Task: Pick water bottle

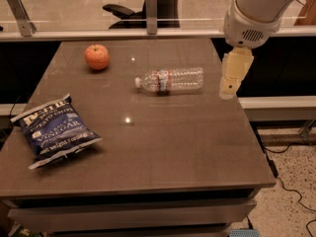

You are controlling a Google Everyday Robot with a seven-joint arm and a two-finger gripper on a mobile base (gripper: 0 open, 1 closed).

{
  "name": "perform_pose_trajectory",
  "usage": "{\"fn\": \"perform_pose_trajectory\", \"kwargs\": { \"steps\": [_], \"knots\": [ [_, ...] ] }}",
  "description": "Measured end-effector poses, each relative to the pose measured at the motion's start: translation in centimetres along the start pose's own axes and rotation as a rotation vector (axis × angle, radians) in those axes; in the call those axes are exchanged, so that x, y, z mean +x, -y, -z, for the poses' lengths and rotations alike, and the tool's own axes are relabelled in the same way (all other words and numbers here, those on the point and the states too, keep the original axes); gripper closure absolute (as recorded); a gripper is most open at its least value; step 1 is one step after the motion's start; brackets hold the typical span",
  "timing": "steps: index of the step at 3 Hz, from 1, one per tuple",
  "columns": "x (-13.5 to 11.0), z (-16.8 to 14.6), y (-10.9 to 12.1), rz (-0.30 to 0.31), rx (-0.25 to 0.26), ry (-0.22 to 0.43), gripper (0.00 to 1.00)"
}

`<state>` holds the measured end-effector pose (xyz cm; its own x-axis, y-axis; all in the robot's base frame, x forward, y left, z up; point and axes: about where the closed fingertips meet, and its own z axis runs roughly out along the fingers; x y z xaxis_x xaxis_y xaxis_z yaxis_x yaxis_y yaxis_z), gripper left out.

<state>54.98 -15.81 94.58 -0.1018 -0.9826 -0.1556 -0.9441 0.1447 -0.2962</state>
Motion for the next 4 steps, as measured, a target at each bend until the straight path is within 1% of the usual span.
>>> {"fn": "perform_pose_trajectory", "kwargs": {
  "steps": [1, 2, 3, 4],
  "knots": [
    [0.4, -2.3, 0.1, -0.007, -0.048, -0.016, 0.0],
    [-1.4, -5.3, 0.5, 0.02, -0.093, 0.006, 0.0],
    [-1.4, -5.8, 0.8, 0.027, -0.094, 0.016, 0.0],
    [-2.2, -6.9, 1.5, 0.05, -0.109, 0.037, 0.0]
  ]
}}
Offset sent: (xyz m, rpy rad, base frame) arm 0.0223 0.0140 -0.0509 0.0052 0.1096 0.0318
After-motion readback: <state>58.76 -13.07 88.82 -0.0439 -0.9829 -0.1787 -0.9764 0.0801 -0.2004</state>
